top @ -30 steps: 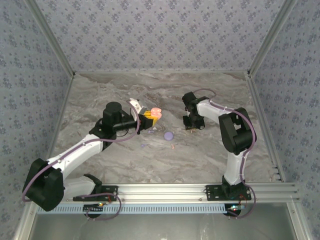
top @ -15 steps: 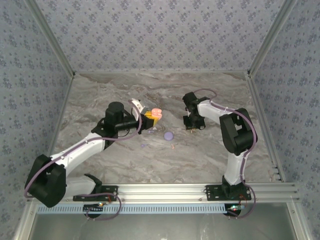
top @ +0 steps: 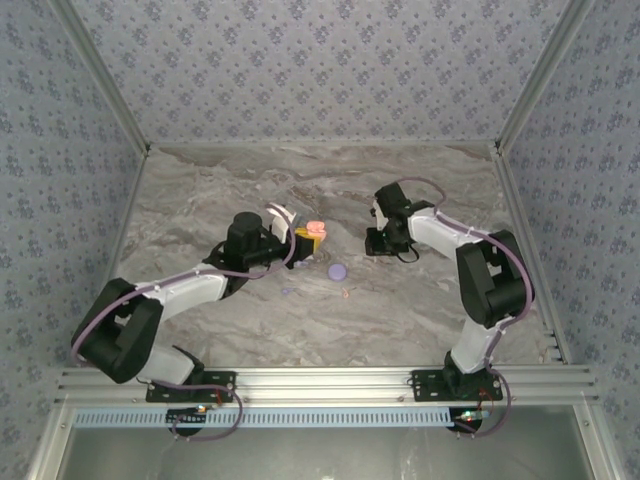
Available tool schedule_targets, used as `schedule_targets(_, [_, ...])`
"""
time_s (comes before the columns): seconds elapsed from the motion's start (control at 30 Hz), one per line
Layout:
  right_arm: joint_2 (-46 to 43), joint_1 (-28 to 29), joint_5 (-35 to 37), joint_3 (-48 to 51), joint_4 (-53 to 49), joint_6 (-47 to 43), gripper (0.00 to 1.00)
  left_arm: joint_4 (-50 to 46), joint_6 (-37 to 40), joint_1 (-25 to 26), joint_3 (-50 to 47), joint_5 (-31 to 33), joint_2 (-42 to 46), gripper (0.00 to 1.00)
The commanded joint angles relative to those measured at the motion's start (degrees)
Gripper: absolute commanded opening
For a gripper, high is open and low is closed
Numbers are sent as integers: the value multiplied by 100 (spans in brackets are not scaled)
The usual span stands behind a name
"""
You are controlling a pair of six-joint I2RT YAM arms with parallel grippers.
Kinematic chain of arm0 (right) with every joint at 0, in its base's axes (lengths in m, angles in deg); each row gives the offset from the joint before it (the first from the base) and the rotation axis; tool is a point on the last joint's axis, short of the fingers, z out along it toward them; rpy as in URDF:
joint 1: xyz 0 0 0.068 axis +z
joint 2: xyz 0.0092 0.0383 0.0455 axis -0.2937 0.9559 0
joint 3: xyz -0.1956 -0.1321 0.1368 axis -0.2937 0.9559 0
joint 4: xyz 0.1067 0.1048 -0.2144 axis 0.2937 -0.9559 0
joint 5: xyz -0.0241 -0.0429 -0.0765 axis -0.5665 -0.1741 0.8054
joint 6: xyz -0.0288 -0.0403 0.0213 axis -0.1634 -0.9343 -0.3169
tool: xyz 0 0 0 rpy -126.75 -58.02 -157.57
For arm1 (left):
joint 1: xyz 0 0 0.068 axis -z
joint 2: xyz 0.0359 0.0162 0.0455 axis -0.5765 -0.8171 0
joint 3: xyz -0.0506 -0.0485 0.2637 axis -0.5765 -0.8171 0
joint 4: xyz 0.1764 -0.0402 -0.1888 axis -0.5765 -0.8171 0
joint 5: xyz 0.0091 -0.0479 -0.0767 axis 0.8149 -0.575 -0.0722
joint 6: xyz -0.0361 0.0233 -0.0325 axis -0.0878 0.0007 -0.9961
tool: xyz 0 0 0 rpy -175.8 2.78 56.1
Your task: Insert wireless bluetooth earbuds into charging case
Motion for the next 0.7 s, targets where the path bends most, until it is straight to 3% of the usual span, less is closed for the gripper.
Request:
schedule_targets(0.0, [-301,-49,-458,56,270,107,23,598,-232,67,13,207,-125,19])
schedule_targets(0.67, [-1609,51,-1564,151,1112,157,23,1298,-209,198,-191,325,-471,19])
